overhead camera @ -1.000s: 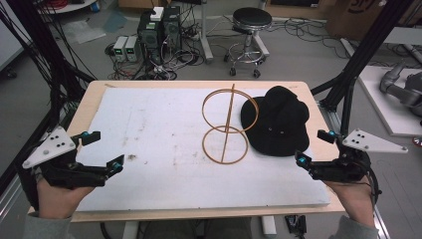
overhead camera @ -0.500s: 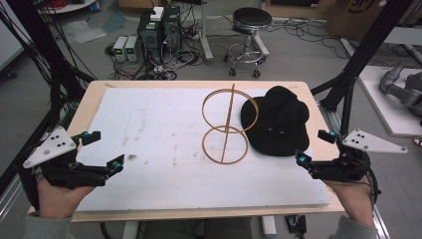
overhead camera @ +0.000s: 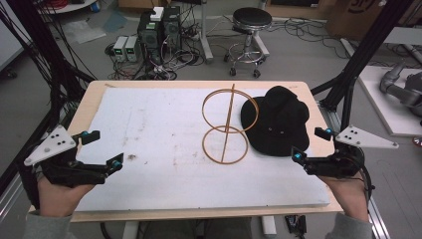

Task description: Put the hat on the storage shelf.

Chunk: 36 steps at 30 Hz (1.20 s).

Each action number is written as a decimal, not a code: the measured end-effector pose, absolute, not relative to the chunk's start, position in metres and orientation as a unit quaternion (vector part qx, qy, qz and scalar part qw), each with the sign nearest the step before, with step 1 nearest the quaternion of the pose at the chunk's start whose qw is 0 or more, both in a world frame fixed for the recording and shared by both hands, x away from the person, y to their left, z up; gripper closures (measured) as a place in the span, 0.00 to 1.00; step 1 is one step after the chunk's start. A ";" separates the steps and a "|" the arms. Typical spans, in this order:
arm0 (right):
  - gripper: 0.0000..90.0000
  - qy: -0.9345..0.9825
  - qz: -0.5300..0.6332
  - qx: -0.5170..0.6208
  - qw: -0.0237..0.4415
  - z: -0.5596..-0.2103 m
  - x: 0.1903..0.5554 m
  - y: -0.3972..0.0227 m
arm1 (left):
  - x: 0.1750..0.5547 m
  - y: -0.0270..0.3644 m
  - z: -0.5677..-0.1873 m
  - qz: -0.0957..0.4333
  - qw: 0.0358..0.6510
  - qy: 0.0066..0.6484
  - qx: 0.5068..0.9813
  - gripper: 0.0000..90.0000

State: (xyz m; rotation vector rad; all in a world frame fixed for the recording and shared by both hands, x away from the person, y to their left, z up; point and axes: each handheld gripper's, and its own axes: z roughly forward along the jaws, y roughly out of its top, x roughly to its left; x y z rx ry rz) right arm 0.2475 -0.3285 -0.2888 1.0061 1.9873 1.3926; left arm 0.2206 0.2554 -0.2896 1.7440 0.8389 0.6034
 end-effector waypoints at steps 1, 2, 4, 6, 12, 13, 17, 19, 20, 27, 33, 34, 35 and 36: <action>0.02 0.736 0.506 0.372 0.252 -0.290 0.252 -0.328 | 0.221 0.256 -0.290 0.253 0.529 0.352 0.730 0.05; 0.02 0.739 0.502 0.373 0.253 -0.291 0.254 -0.328 | 0.221 0.256 -0.290 0.254 0.528 0.353 0.730 0.05; 0.02 0.741 0.496 0.376 0.251 -0.291 0.259 -0.329 | 0.221 0.257 -0.290 0.253 0.529 0.354 0.729 0.05; 0.02 0.742 0.495 0.375 0.253 -0.291 0.261 -0.329 | 0.222 0.257 -0.290 0.254 0.527 0.355 0.729 0.05; 0.02 0.747 0.488 0.373 0.254 -0.286 0.270 -0.330 | 0.223 0.257 -0.292 0.252 0.527 0.356 0.729 0.05; 0.02 0.747 0.488 0.373 0.256 -0.285 0.273 -0.331 | 0.223 0.257 -0.293 0.251 0.529 0.355 0.729 0.05; 0.02 0.745 0.484 0.379 0.260 -0.281 0.277 -0.334 | 0.225 0.257 -0.294 0.250 0.526 0.359 0.730 0.05; 0.02 0.744 0.481 0.382 0.264 -0.279 0.280 -0.335 | 0.225 0.258 -0.295 0.251 0.525 0.360 0.730 0.05; 0.02 0.744 0.477 0.386 0.265 -0.277 0.284 -0.338 | 0.225 0.258 -0.295 0.250 0.525 0.361 0.729 0.05; 0.02 0.738 0.472 0.397 0.274 -0.271 0.295 -0.346 | 0.225 0.259 -0.295 0.252 0.525 0.362 0.728 0.05; 0.02 0.742 0.464 0.399 0.275 -0.266 0.306 -0.348 | 0.226 0.258 -0.296 0.250 0.524 0.364 0.728 0.05; 0.02 0.742 0.463 0.399 0.277 -0.265 0.308 -0.348 | 0.226 0.258 -0.296 0.251 0.522 0.364 0.729 0.05; 0.02 0.743 0.463 0.397 0.277 -0.263 0.312 -0.348 | 0.226 0.258 -0.297 0.251 0.523 0.365 0.728 0.05; 0.02 0.743 0.463 0.396 0.275 -0.261 0.314 -0.347 | 0.226 0.258 -0.297 0.250 0.522 0.365 0.729 0.05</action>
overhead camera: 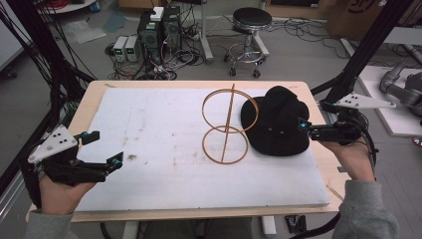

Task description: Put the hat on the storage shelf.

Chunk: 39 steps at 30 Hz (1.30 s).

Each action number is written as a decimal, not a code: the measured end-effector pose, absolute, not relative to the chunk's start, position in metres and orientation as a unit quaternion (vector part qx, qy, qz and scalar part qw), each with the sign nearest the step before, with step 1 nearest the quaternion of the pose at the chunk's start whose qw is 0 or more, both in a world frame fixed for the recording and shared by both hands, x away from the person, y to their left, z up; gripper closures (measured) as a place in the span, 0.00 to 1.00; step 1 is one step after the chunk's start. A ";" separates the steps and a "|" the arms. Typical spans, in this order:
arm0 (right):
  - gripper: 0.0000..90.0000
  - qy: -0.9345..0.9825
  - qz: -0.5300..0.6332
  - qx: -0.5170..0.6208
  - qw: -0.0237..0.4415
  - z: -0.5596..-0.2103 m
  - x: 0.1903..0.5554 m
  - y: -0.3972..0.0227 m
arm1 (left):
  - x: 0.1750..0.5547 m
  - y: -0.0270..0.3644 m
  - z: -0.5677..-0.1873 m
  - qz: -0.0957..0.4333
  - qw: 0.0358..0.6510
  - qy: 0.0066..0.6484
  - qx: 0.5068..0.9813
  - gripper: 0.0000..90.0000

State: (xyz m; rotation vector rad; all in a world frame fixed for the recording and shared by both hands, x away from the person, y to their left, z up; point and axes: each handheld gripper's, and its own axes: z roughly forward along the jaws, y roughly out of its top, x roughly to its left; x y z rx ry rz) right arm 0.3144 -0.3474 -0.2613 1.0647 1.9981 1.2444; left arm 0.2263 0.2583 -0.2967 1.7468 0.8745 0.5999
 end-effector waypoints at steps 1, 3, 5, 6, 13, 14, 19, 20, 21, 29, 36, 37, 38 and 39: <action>0.02 0.743 0.463 0.396 0.275 -0.261 0.314 -0.347 | 0.227 0.258 -0.297 0.251 0.522 0.366 0.728 0.05; 0.02 0.746 0.461 0.394 0.276 -0.260 0.320 -0.346 | 0.227 0.259 -0.297 0.248 0.521 0.366 0.730 0.05; 0.02 0.742 0.466 0.395 0.278 -0.260 0.326 -0.346 | 0.227 0.259 -0.297 0.247 0.524 0.365 0.729 0.05; 0.02 0.737 0.465 0.404 0.279 -0.260 0.332 -0.346 | 0.227 0.259 -0.297 0.248 0.524 0.365 0.729 0.05; 0.02 0.743 0.457 0.404 0.276 -0.264 0.346 -0.345 | 0.228 0.260 -0.298 0.248 0.522 0.370 0.728 0.05; 0.02 0.741 0.459 0.405 0.275 -0.265 0.348 -0.345 | 0.228 0.260 -0.299 0.247 0.523 0.370 0.727 0.05; 0.02 0.739 0.458 0.412 0.273 -0.269 0.358 -0.344 | 0.230 0.260 -0.302 0.248 0.522 0.373 0.726 0.05; 0.02 0.739 0.457 0.416 0.270 -0.271 0.361 -0.344 | 0.230 0.260 -0.302 0.249 0.520 0.373 0.727 0.05; 0.02 0.740 0.456 0.415 0.269 -0.272 0.362 -0.344 | 0.231 0.260 -0.302 0.250 0.521 0.375 0.725 0.05; 0.02 0.734 0.464 0.418 0.267 -0.276 0.377 -0.345 | 0.234 0.261 -0.305 0.247 0.519 0.378 0.725 0.05; 0.02 0.731 0.475 0.419 0.255 -0.281 0.393 -0.348 | 0.237 0.259 -0.309 0.243 0.514 0.381 0.730 0.05; 0.02 0.731 0.473 0.421 0.255 -0.282 0.398 -0.348 | 0.237 0.259 -0.310 0.243 0.512 0.381 0.731 0.05; 0.02 0.731 0.473 0.421 0.255 -0.282 0.398 -0.348 | 0.238 0.259 -0.310 0.243 0.511 0.382 0.731 0.05; 0.02 0.730 0.473 0.424 0.252 -0.284 0.401 -0.348 | 0.238 0.259 -0.311 0.242 0.511 0.383 0.730 0.05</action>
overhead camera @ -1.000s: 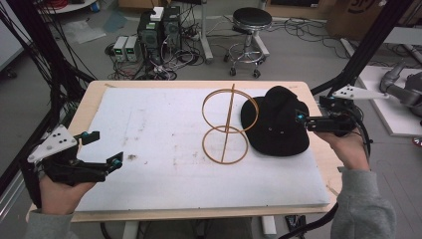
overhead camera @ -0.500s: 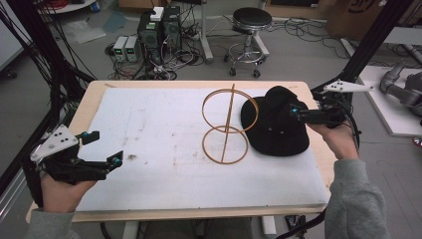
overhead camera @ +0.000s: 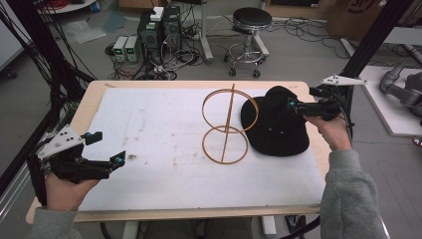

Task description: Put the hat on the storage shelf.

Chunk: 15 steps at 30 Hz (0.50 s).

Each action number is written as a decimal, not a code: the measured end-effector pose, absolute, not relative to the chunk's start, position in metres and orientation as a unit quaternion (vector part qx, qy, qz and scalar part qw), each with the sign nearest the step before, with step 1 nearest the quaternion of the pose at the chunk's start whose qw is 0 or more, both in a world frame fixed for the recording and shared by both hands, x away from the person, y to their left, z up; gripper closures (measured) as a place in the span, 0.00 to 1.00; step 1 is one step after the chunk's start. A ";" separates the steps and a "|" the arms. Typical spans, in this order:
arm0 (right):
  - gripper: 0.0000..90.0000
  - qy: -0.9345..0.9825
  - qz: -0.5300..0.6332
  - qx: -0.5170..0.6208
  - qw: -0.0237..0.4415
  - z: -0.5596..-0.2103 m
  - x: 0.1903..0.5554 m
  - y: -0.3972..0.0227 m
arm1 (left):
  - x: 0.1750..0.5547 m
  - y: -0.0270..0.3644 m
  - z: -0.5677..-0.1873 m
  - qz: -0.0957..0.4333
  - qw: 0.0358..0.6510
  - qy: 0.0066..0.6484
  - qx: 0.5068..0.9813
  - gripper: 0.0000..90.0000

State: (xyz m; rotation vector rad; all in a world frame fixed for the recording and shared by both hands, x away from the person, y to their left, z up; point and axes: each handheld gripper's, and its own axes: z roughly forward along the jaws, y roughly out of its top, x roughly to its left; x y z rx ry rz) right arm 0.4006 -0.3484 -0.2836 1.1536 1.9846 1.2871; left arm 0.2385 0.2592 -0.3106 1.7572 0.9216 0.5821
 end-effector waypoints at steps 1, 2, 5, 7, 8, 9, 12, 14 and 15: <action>0.02 0.728 0.474 0.426 0.251 -0.285 0.405 -0.349 | 0.239 0.259 -0.311 0.241 0.510 0.383 0.731 0.05; 0.02 0.728 0.474 0.426 0.251 -0.285 0.405 -0.349 | 0.239 0.259 -0.311 0.241 0.510 0.383 0.731 0.05; 0.02 0.728 0.473 0.426 0.254 -0.290 0.415 -0.349 | 0.240 0.259 -0.313 0.240 0.509 0.384 0.732 0.05; 0.02 0.727 0.469 0.431 0.255 -0.293 0.421 -0.349 | 0.241 0.259 -0.314 0.239 0.506 0.384 0.734 0.05; 0.03 0.727 0.469 0.432 0.254 -0.295 0.424 -0.349 | 0.241 0.258 -0.314 0.238 0.506 0.386 0.734 0.05; 0.04 0.726 0.468 0.435 0.253 -0.296 0.427 -0.349 | 0.242 0.258 -0.315 0.238 0.504 0.386 0.735 0.05; 0.05 0.724 0.467 0.441 0.251 -0.301 0.435 -0.348 | 0.243 0.258 -0.316 0.237 0.502 0.388 0.736 0.05; 0.06 0.724 0.468 0.441 0.249 -0.302 0.437 -0.348 | 0.244 0.258 -0.317 0.236 0.502 0.389 0.736 0.05; 0.06 0.727 0.465 0.442 0.245 -0.305 0.443 -0.348 | 0.244 0.259 -0.318 0.236 0.500 0.389 0.737 0.05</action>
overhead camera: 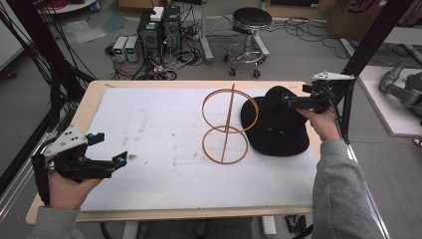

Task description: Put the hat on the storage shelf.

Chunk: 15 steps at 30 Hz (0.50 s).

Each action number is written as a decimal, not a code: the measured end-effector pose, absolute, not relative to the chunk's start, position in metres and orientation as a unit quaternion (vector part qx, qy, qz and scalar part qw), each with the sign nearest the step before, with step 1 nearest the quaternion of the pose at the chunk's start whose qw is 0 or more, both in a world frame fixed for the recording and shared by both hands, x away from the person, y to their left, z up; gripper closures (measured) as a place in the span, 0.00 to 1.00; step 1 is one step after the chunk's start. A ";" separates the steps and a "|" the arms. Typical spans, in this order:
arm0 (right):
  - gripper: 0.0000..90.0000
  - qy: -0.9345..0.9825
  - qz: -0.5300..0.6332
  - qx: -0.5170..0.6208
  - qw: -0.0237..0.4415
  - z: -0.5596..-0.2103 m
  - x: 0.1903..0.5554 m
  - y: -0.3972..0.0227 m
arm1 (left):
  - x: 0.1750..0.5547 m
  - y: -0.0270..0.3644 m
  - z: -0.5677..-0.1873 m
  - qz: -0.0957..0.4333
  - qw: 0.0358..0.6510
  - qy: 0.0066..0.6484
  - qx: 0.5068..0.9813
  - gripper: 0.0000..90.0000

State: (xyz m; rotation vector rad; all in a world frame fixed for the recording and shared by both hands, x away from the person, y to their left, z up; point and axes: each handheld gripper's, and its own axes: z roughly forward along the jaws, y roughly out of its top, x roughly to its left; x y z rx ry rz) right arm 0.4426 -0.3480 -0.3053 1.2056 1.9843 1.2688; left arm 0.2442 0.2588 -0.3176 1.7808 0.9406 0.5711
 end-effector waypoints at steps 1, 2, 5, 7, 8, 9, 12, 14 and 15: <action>0.06 0.727 0.465 0.442 0.245 -0.305 0.443 -0.348 | 0.244 0.259 -0.318 0.235 0.500 0.391 0.736 0.05; 0.07 0.730 0.461 0.443 0.241 -0.309 0.447 -0.349 | 0.245 0.259 -0.319 0.236 0.499 0.391 0.737 0.05; 0.12 0.730 0.462 0.445 0.235 -0.311 0.451 -0.350 | 0.246 0.259 -0.321 0.234 0.498 0.393 0.737 0.05; 0.19 0.732 0.468 0.441 0.226 -0.313 0.454 -0.352 | 0.247 0.258 -0.322 0.232 0.493 0.395 0.739 0.05; 0.19 0.732 0.468 0.441 0.226 -0.313 0.454 -0.352 | 0.248 0.258 -0.324 0.231 0.491 0.396 0.741 0.05; 0.24 0.733 0.466 0.442 0.224 -0.315 0.457 -0.352 | 0.249 0.258 -0.324 0.230 0.491 0.397 0.740 0.05; 0.33 0.737 0.462 0.439 0.223 -0.318 0.460 -0.351 | 0.250 0.257 -0.326 0.229 0.488 0.398 0.742 0.05; 0.43 0.739 0.462 0.436 0.224 -0.319 0.460 -0.350 | 0.250 0.257 -0.327 0.229 0.488 0.399 0.742 0.05; 0.47 0.741 0.461 0.431 0.228 -0.319 0.460 -0.349 | 0.251 0.257 -0.327 0.228 0.487 0.400 0.742 0.05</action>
